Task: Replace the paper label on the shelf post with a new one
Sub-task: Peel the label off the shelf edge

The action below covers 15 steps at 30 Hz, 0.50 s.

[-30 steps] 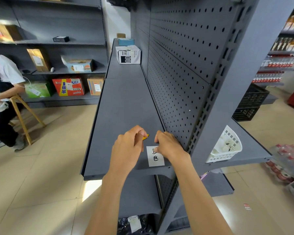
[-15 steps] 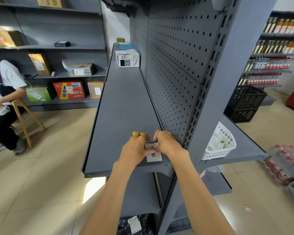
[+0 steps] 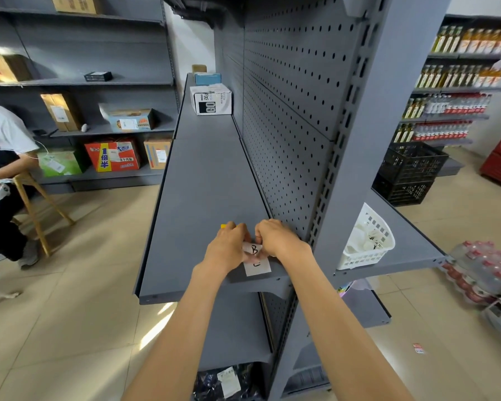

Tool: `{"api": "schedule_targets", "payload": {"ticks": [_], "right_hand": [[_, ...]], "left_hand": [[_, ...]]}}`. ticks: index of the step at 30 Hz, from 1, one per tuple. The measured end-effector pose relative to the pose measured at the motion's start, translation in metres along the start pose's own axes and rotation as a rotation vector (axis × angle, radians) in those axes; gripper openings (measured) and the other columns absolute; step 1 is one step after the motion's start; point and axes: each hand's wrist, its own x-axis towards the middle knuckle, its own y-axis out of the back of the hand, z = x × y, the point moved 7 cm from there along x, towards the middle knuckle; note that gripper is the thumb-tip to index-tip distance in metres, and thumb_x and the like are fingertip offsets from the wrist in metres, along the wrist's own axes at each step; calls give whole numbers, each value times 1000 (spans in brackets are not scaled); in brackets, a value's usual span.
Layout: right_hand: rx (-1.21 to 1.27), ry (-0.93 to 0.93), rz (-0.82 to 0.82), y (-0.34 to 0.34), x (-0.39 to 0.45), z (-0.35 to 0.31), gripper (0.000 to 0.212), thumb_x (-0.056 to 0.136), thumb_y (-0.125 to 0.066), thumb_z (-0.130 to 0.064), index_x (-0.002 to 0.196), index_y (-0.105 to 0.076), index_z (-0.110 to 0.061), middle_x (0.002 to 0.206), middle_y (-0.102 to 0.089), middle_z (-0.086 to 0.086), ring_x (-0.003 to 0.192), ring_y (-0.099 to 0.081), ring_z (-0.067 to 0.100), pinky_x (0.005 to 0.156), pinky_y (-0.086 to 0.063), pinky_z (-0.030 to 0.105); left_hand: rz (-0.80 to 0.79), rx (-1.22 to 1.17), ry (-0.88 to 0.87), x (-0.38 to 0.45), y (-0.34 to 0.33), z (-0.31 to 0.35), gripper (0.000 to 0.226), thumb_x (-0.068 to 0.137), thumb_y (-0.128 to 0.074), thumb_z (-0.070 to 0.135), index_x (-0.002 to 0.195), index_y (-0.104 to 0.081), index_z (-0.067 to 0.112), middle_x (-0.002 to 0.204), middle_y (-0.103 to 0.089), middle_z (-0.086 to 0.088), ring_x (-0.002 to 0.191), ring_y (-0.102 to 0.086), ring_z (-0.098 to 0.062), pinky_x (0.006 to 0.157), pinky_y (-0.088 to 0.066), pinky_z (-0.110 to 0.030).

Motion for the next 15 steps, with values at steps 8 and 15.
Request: {"api": "schedule_targets", "payload": {"ticks": [8,15], "right_hand": [[157,59,169,11,-21,-4,22,86,-62,-1,103,-50,-10,109,-59,16,90,-61,35,76,-52,43],[443,135,251,27,-62,-14,34,80,-74,-3,99,-52,-20,86,-70,2,84,-69,24,79,-57,46]], "left_hand": [[246,-140,-148,-33,7,5,27,93,-51,5,112,-44,23,75,-53,5,73,-51,-26,62,-46,-39],[359,-393,-267,-72,28,5,53,90,-36,-10,117,-42,36,97,-63,-5,84,-61,-30,69,-54,-50]]}}
